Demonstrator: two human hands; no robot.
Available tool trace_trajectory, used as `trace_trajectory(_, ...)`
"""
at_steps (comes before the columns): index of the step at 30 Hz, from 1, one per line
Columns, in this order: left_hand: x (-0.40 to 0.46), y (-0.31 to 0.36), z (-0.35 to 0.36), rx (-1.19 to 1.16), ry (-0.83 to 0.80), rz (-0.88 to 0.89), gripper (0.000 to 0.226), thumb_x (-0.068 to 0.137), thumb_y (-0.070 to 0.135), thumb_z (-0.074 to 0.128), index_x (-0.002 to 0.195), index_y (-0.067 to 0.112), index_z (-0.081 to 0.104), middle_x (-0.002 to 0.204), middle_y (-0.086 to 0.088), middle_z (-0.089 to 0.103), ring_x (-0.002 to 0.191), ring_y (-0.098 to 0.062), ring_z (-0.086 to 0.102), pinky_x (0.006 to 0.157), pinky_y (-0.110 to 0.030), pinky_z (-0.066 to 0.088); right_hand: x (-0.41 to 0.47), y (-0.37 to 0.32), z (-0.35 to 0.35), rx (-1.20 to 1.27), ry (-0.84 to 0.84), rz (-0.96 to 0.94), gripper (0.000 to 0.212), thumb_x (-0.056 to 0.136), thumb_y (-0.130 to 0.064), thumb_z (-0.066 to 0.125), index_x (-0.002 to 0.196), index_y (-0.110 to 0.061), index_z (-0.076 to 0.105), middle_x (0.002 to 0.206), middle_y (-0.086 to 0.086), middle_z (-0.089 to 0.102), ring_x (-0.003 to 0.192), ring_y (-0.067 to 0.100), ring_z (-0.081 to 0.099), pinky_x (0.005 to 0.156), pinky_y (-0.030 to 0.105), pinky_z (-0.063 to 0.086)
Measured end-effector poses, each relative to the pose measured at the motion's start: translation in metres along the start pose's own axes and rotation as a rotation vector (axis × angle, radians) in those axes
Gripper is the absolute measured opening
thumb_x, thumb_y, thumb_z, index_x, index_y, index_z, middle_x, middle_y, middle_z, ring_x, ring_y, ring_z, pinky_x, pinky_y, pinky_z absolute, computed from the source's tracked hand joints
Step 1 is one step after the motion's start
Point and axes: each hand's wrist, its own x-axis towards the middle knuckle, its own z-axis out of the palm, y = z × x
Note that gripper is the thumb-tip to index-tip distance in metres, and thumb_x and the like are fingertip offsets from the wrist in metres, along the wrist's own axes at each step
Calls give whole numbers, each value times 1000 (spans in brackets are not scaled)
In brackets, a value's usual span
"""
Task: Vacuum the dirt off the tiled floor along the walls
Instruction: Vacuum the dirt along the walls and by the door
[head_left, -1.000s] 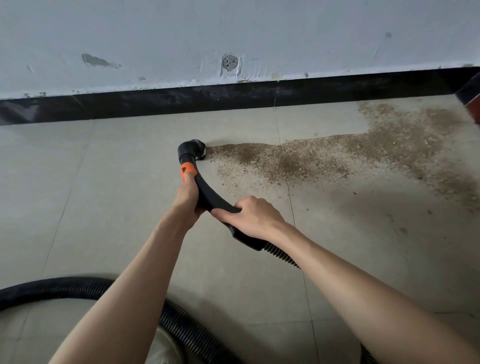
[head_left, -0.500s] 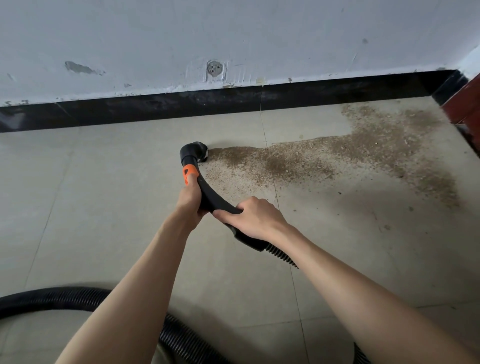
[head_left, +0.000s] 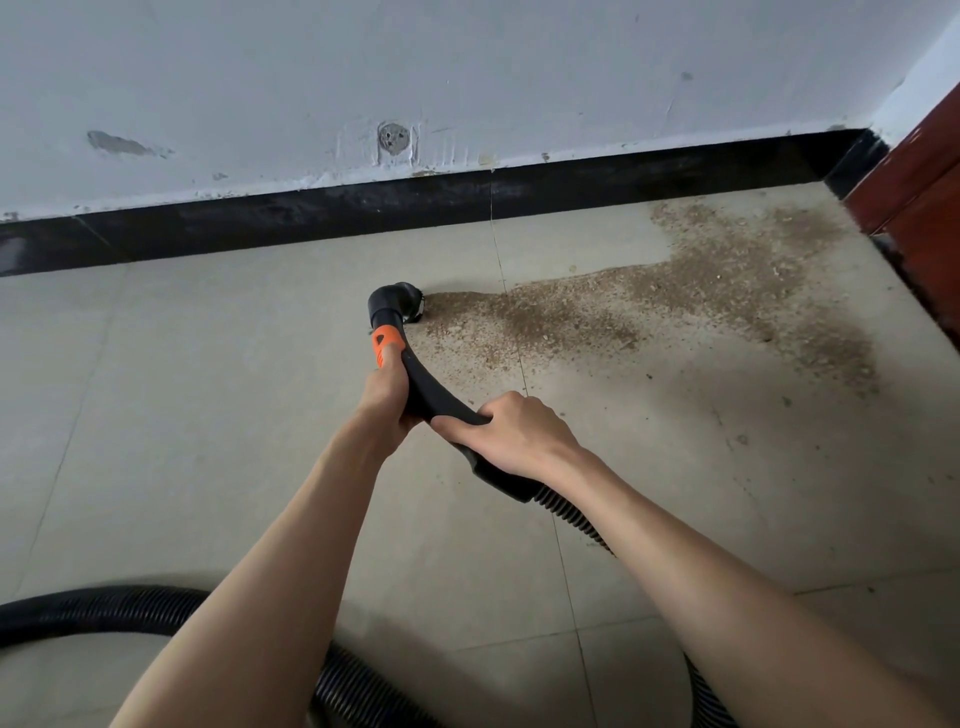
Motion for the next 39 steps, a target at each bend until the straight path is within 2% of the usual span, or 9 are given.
trace_trajectory(9, 0, 6, 9, 18, 11, 14, 54, 93, 59, 40, 114, 9, 43, 90, -4, 54, 78, -16, 56, 54, -29, 44, 4, -2, -8, 5, -12, 18, 60, 80, -74, 54, 68, -16, 56, 73, 2, 66, 71, 22, 64, 56, 28, 40)
trace_trajectory(14, 0, 6, 13, 23, -8, -1, 54, 92, 60, 41, 113, 10, 42, 91, -4, 55, 78, -16, 57, 52, -28, 45, 3, 0, -11, 23, 0, 47, 56, 79, -72, 57, 63, -18, 54, 65, -2, 63, 63, 18, 60, 53, 28, 37)
trace_trajectory(19, -2, 6, 20, 32, -50, -15, 55, 92, 60, 41, 115, 10, 43, 90, -5, 54, 79, -17, 57, 56, -30, 46, 1, 4, -15, 38, 17, 53, 54, 79, -70, 57, 61, -19, 55, 68, -1, 67, 65, 18, 63, 57, 28, 42)
trace_trajectory(26, -3, 6, 25, 51, -55, -18, 54, 93, 58, 41, 115, 9, 43, 90, -5, 54, 78, -17, 57, 55, -30, 46, -1, 7, -18, 21, 35, 67, 55, 78, -71, 57, 60, -19, 53, 62, -4, 63, 60, 16, 60, 54, 28, 39)
trace_trajectory(35, -3, 1, 36, 66, -84, -18, 68, 91, 62, 40, 130, 6, 41, 92, -6, 54, 80, -19, 57, 55, -31, 47, -6, 16, -23, 37, 40, 83, 56, 79, -70, 57, 56, -19, 52, 59, -5, 61, 56, 14, 58, 52, 27, 37)
trace_trajectory(39, -4, 0, 41, 76, -91, -18, 61, 92, 62, 40, 121, 9, 41, 95, -6, 55, 82, -20, 58, 55, -32, 47, -7, 20, -27, 50, 43, 93, 56, 78, -69, 58, 54, -19, 51, 55, -7, 58, 53, 13, 56, 50, 26, 36)
